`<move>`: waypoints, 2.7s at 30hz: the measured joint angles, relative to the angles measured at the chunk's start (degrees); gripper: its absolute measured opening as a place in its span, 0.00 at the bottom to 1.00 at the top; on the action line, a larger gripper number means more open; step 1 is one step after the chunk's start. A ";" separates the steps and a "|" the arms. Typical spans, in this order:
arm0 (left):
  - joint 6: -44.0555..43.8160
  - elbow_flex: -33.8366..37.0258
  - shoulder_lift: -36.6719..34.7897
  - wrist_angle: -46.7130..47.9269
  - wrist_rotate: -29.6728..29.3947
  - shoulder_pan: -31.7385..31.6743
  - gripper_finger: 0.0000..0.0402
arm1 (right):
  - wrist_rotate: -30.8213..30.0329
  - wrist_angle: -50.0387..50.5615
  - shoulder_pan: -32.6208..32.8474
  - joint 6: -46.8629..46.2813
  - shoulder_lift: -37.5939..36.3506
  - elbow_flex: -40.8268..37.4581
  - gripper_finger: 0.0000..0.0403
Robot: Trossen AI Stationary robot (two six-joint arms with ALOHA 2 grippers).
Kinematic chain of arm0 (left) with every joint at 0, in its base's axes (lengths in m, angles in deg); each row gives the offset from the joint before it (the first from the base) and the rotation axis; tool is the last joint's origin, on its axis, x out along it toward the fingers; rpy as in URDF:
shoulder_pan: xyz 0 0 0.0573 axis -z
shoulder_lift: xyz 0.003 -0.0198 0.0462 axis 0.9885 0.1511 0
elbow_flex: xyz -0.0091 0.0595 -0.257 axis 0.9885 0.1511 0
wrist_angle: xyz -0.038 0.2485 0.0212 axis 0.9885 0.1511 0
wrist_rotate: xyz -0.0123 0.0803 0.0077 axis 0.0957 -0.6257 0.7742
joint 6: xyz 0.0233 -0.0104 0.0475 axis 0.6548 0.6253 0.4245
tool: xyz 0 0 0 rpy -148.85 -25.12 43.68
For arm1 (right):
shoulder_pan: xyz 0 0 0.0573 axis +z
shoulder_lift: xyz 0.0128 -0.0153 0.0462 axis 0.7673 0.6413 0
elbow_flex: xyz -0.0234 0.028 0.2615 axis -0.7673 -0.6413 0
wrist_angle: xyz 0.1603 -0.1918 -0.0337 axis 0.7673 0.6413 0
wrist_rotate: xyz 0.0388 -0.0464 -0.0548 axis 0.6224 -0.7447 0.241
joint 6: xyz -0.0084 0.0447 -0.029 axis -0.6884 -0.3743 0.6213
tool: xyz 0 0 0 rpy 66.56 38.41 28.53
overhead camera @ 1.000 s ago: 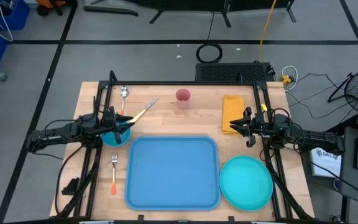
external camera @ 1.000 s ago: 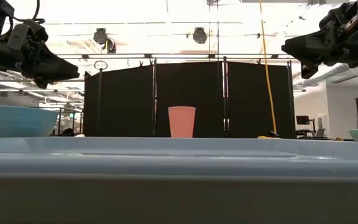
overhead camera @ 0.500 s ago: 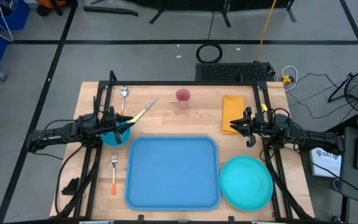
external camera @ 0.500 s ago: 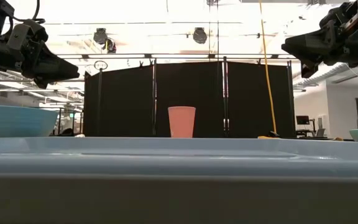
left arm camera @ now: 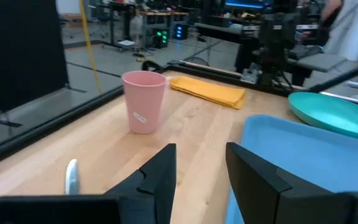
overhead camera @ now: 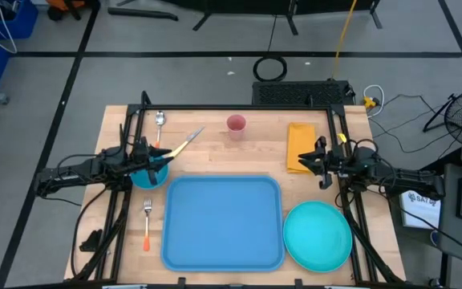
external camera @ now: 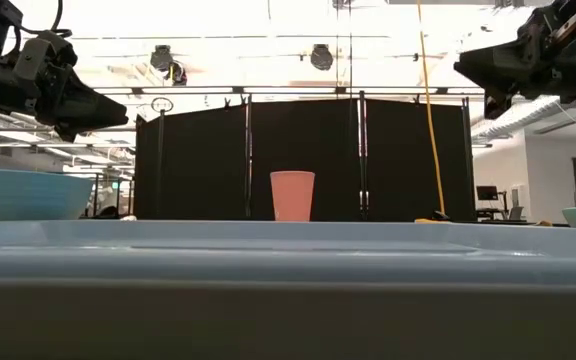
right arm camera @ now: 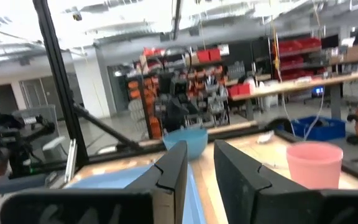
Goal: Set up tray
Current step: Put the pink cup on the top right of the blue serving tray
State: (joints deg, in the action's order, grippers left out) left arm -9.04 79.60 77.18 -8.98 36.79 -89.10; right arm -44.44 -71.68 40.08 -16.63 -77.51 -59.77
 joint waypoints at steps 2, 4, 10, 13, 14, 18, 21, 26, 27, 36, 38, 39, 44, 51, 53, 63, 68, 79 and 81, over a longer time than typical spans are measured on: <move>0.00 0.00 0.02 -0.04 -0.06 0.00 0.36 | -0.57 -2.46 -0.03 0.53 0.07 0.00 0.18; 0.04 0.00 0.02 -0.06 0.30 0.00 0.36 | -5.42 -6.26 -0.02 0.51 0.21 0.00 0.18; 0.55 0.00 0.00 0.09 0.51 0.00 0.36 | -26.56 -5.02 -0.07 3.04 5.98 4.08 0.18; 1.49 0.00 0.00 0.30 -0.86 0.00 0.36 | -28.76 -1.50 -0.51 2.98 14.48 11.74 0.18; 1.29 0.00 0.00 0.37 -1.19 0.00 0.36 | -29.79 0.09 -0.89 2.61 17.98 15.05 0.18; 1.39 0.00 0.01 0.40 -1.86 0.00 0.36 | -29.68 8.27 -4.20 3.45 36.04 29.78 0.18; 1.46 0.00 0.09 0.41 -2.55 0.00 0.36 | -28.89 14.38 -8.30 5.49 49.92 43.58 0.18; 1.33 -0.01 0.17 0.46 -2.53 0.00 0.36 | -13.38 31.24 -16.74 6.41 71.42 65.70 0.18; 1.37 0.00 0.17 0.46 -2.53 0.00 0.36 | -11.78 33.80 -18.14 6.50 74.92 69.71 0.18; 1.42 -0.02 0.17 0.52 -2.50 0.00 0.36 | -11.65 41.73 -24.85 8.86 89.39 86.21 0.17; 1.32 -0.01 0.17 0.53 -2.46 0.00 0.36 | -11.68 43.58 -24.88 9.01 90.63 86.83 0.17; 1.31 -0.02 0.17 0.54 -2.46 0.00 0.36 | -11.69 44.45 -24.80 8.99 91.44 86.91 0.17; 1.35 -0.02 0.17 0.54 -2.46 0.00 0.36 | -11.44 47.90 -23.75 8.88 96.12 88.34 0.17; 1.26 -0.02 0.58 0.57 -2.46 0.00 0.36 | -11.59 50.13 -21.41 8.82 102.21 90.05 0.17; 1.12 -0.02 0.59 0.57 -2.46 0.00 0.36 | -11.59 49.42 -20.84 8.82 102.57 90.27 0.17; -0.39 -0.02 1.97 0.57 -2.24 0.00 0.36 | -11.64 50.13 -18.65 8.61 104.71 90.27 0.31; -0.42 -0.02 1.95 0.57 -2.26 -0.01 0.36 | -11.68 50.00 -18.35 7.30 104.64 90.18 0.41; -1.51 -0.02 1.97 0.57 -2.26 0.00 0.36 | -11.68 50.30 -18.35 7.24 104.68 90.16 0.44; -1.53 -0.02 1.97 0.57 -2.26 0.00 0.36 | -11.68 50.18 -18.33 6.98 104.68 90.16 0.44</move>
State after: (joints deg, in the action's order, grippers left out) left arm -10.57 79.58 79.14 -8.41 34.52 -89.10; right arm -56.13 -21.50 21.75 -9.65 27.16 30.39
